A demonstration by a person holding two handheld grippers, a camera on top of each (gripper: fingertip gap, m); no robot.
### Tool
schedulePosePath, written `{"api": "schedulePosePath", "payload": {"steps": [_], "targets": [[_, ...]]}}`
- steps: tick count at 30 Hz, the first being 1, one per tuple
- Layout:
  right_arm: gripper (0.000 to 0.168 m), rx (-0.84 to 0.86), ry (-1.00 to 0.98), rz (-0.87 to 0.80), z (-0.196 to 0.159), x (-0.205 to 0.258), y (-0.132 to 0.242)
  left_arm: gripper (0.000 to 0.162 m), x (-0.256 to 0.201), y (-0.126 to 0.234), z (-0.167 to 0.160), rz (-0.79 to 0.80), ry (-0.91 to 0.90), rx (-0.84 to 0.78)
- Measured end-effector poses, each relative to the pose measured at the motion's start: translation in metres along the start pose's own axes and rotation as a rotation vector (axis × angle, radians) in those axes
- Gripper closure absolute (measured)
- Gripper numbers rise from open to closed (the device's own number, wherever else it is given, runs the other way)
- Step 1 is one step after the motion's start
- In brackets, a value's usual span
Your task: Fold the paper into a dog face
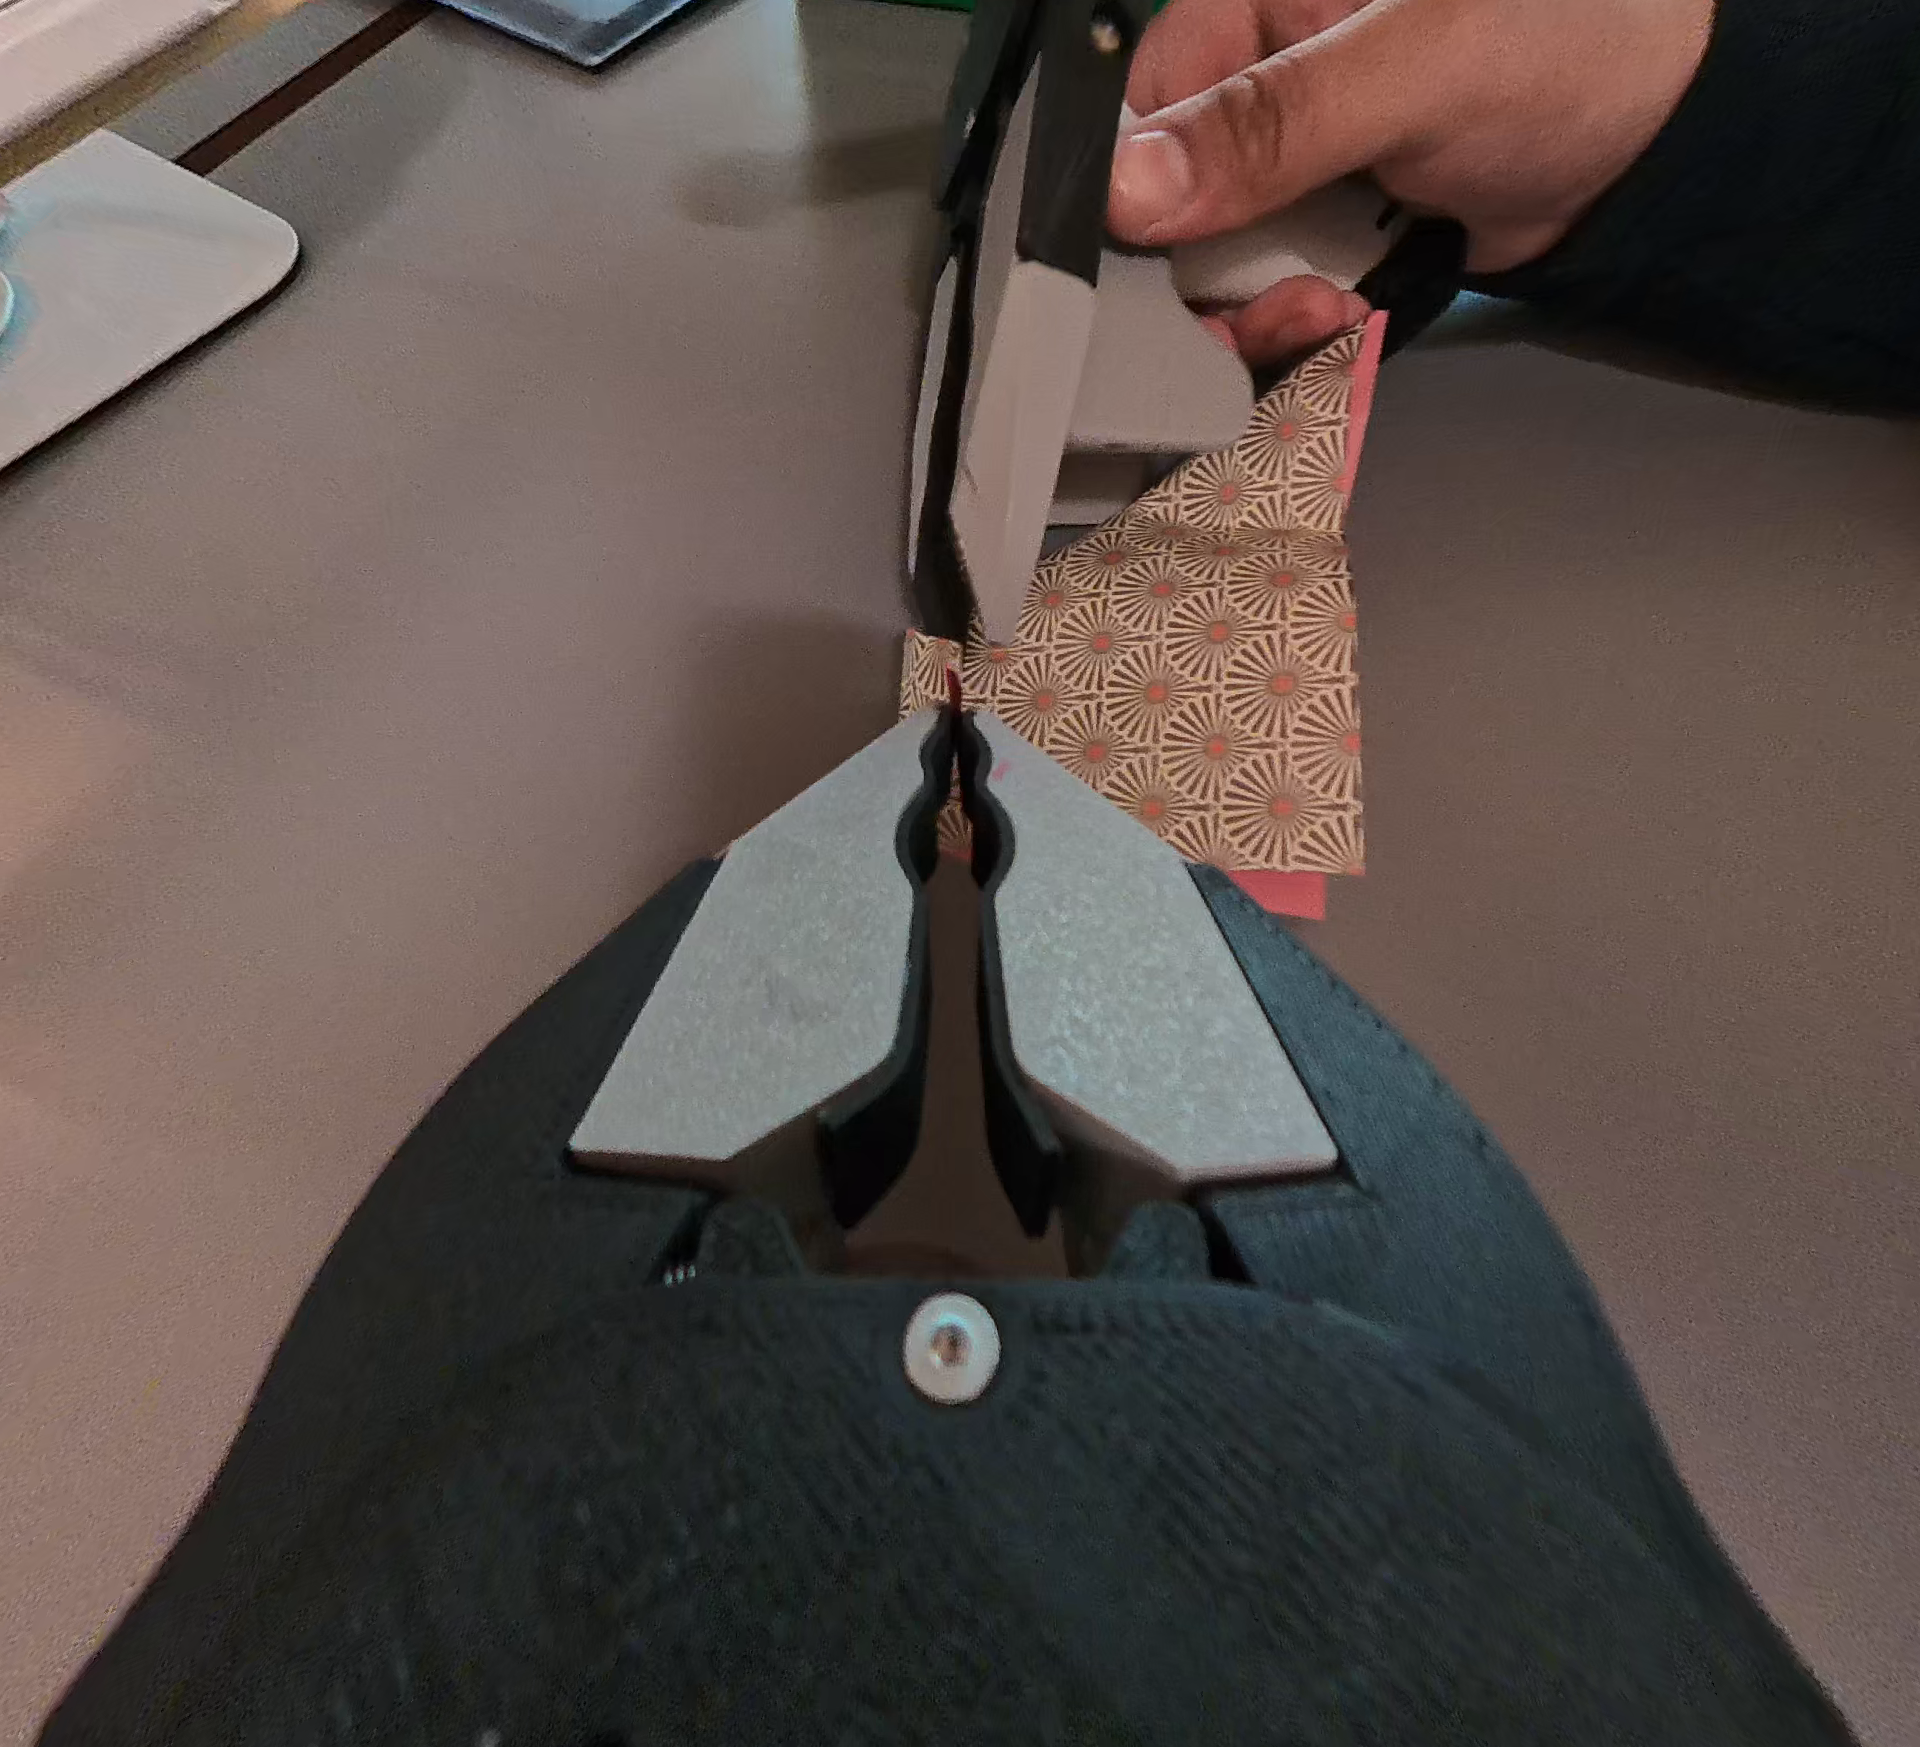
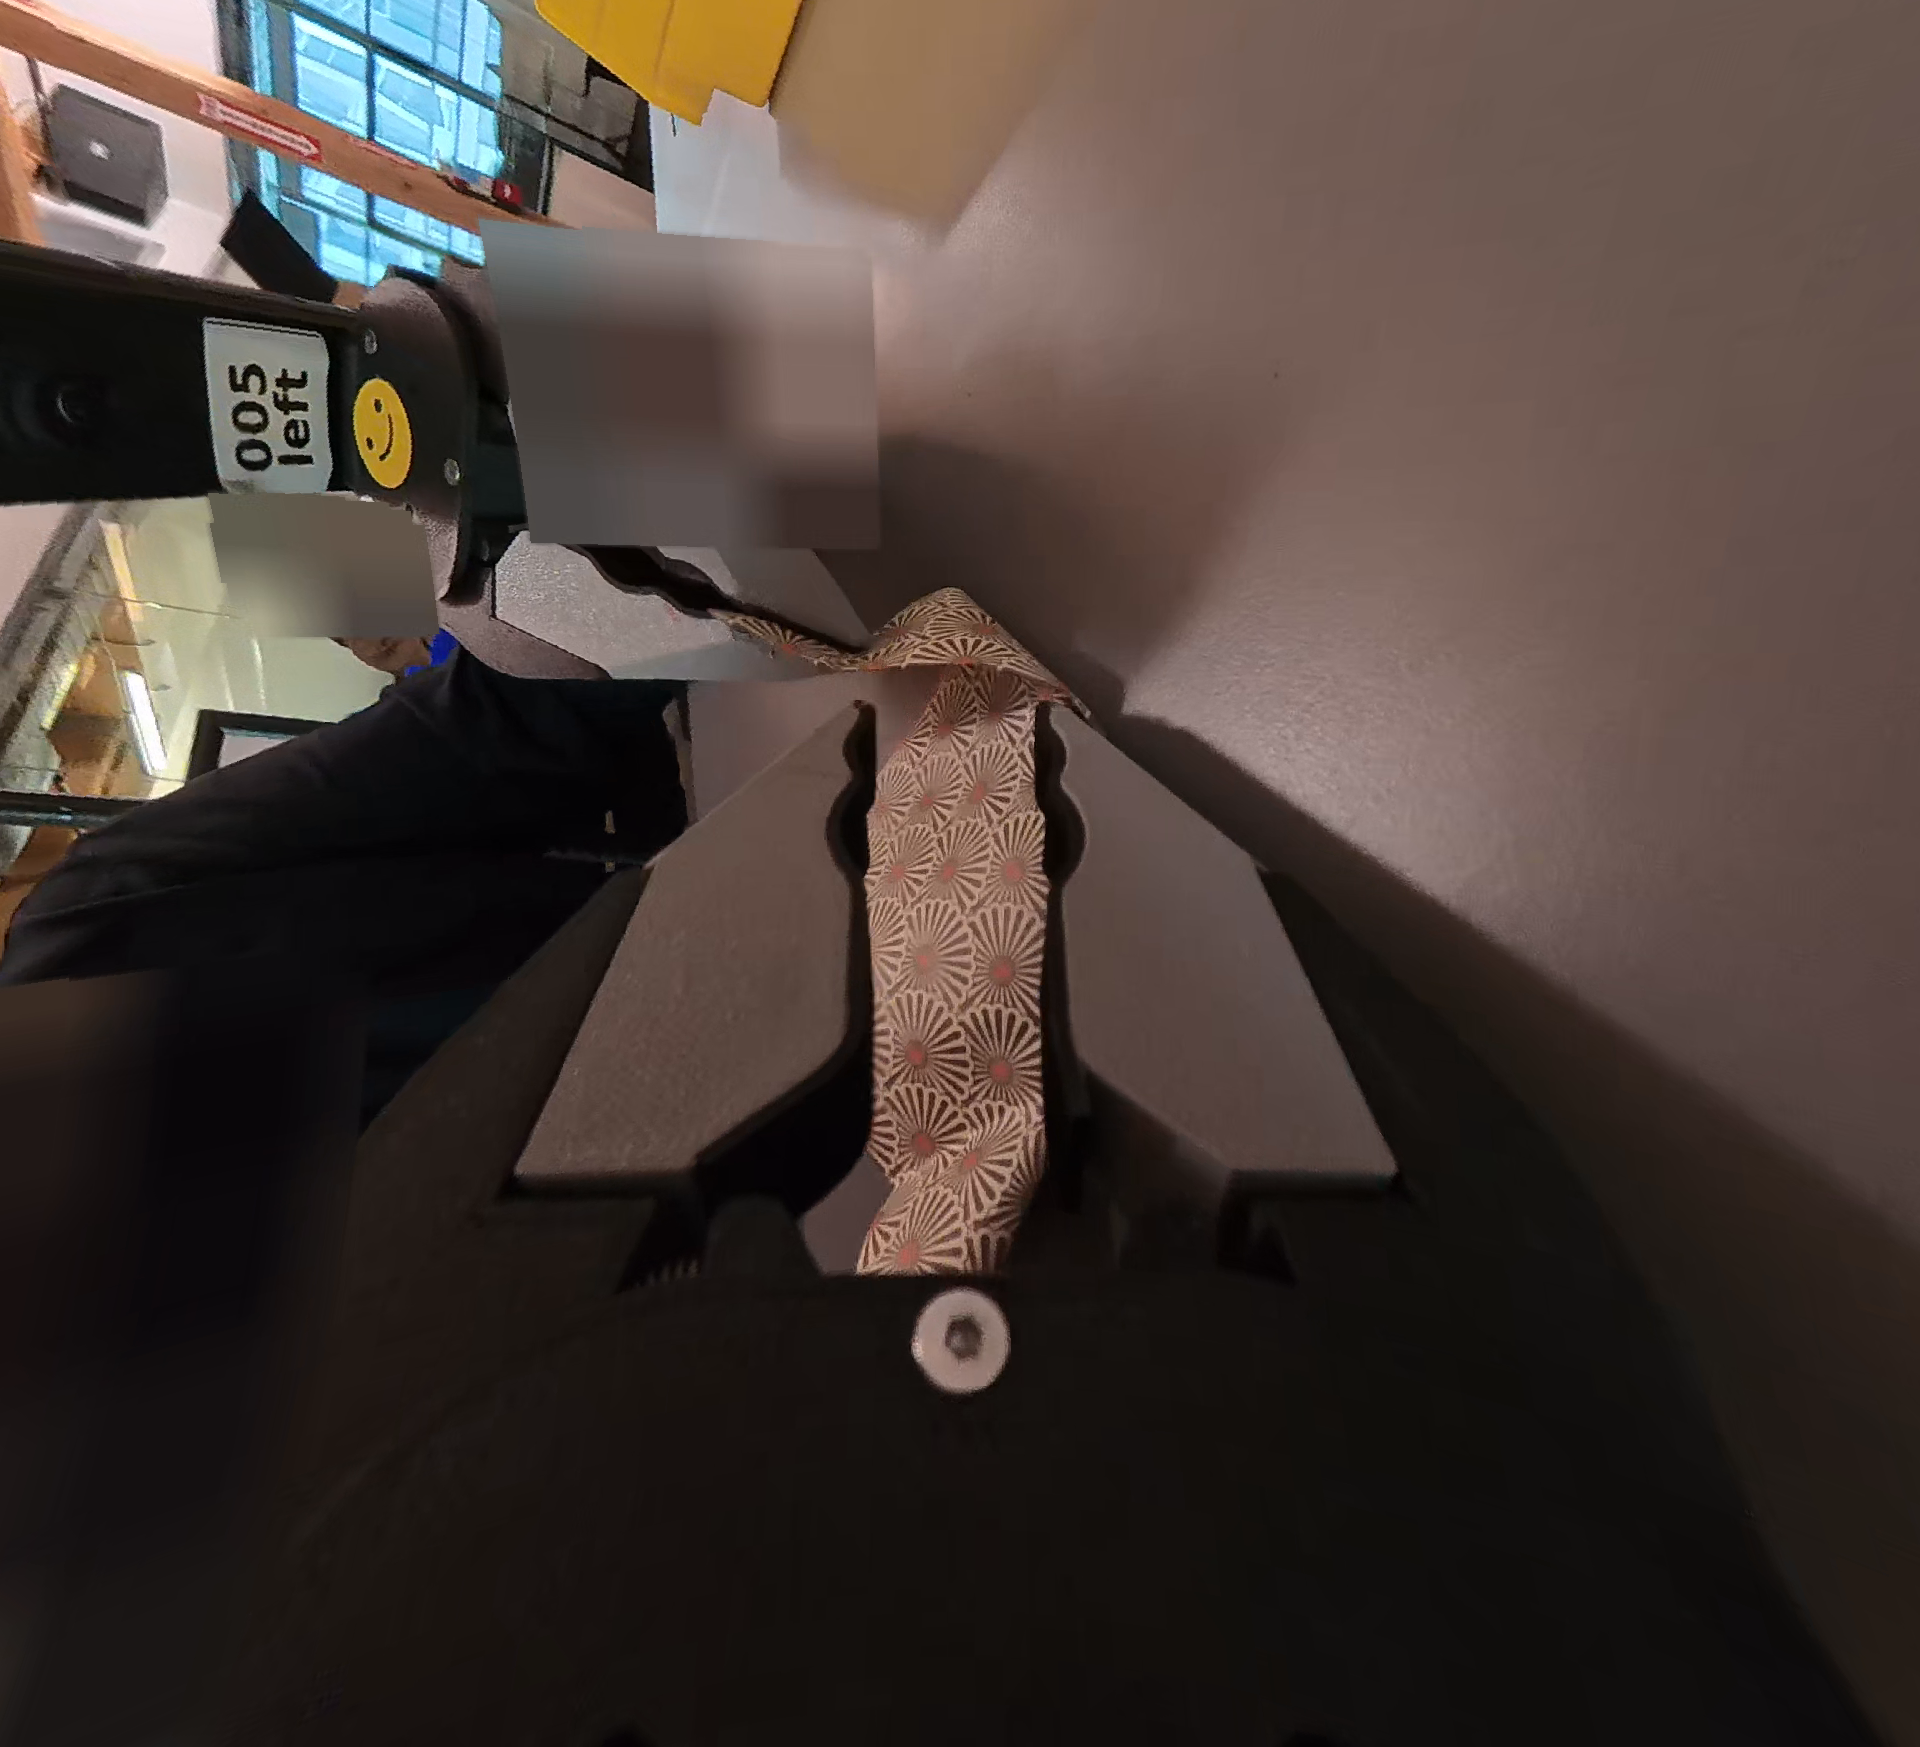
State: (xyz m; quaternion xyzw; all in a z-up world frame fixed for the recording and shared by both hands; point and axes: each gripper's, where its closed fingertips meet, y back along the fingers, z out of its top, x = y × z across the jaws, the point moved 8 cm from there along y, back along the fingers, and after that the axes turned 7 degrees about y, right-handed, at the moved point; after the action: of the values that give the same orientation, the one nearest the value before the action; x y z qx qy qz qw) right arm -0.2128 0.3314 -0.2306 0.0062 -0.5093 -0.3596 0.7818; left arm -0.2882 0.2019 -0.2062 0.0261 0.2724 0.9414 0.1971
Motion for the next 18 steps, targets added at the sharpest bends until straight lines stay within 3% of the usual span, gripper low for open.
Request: {"api": "schedulePosePath", "payload": {"steps": [9,18], "targets": [[0.126,-0.045,-0.065,0.061,-0.001,0.003,0.001,0.162,-0.006,-0.001,-0.001,0.007,-0.056,0.004],[0.142,0.004,-0.055,0.029,-0.003,0.002,-0.005,0.162,-0.035,-0.012,-0.014,0.059,-0.444,0.088]]}}
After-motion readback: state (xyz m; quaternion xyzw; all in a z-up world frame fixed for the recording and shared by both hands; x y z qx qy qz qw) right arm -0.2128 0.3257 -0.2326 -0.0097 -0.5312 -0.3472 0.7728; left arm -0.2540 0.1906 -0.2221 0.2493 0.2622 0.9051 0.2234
